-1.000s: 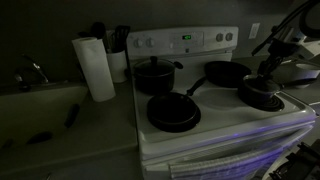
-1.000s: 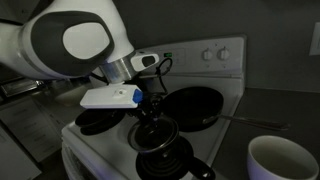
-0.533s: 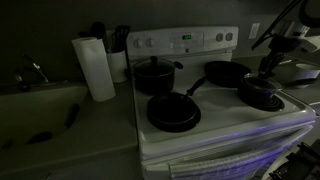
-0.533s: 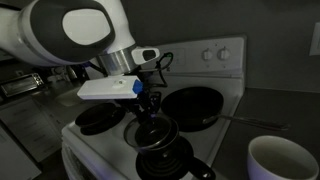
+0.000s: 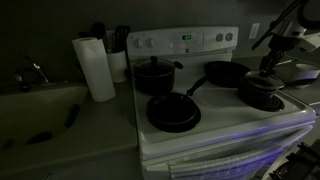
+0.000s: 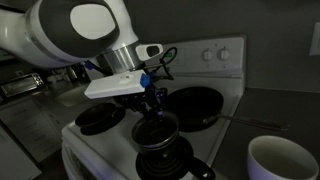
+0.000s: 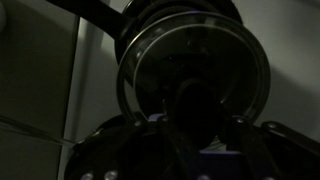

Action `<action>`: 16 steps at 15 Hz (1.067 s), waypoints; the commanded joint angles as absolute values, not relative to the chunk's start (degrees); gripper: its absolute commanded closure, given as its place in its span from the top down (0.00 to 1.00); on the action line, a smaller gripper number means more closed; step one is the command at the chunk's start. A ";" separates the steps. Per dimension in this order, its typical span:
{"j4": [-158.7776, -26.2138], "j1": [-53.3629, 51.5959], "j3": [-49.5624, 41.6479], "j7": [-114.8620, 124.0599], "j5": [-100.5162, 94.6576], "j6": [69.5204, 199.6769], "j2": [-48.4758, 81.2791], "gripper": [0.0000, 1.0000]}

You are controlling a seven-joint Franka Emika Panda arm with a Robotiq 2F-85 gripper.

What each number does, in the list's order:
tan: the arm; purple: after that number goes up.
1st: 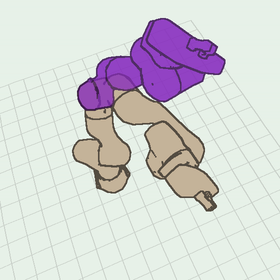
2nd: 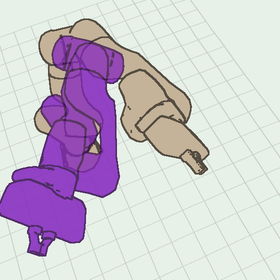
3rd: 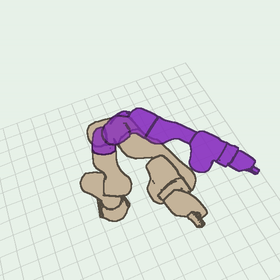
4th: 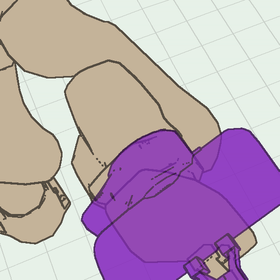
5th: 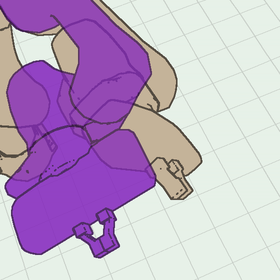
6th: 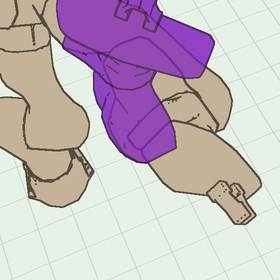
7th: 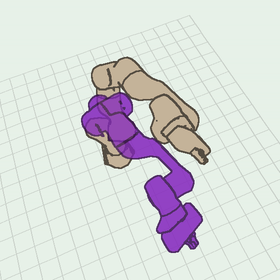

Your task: Put the lid on the black pot to the front right.

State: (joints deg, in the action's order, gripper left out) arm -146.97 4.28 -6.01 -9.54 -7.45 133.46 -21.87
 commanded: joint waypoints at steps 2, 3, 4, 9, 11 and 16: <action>-146.60 5.31 -5.73 -8.46 -10.71 139.50 -18.47 0.16; -146.51 5.09 -5.89 -8.42 -10.36 140.50 -17.97 0.16; -146.51 4.51 -6.22 -9.14 -9.11 141.83 -17.75 0.16; -146.05 3.14 -6.44 -9.88 -3.96 140.22 -17.49 0.16; -146.07 3.01 -6.46 -9.65 -2.32 139.11 -17.78 0.16; -146.36 3.53 -6.16 -8.78 -1.82 137.84 -18.16 0.16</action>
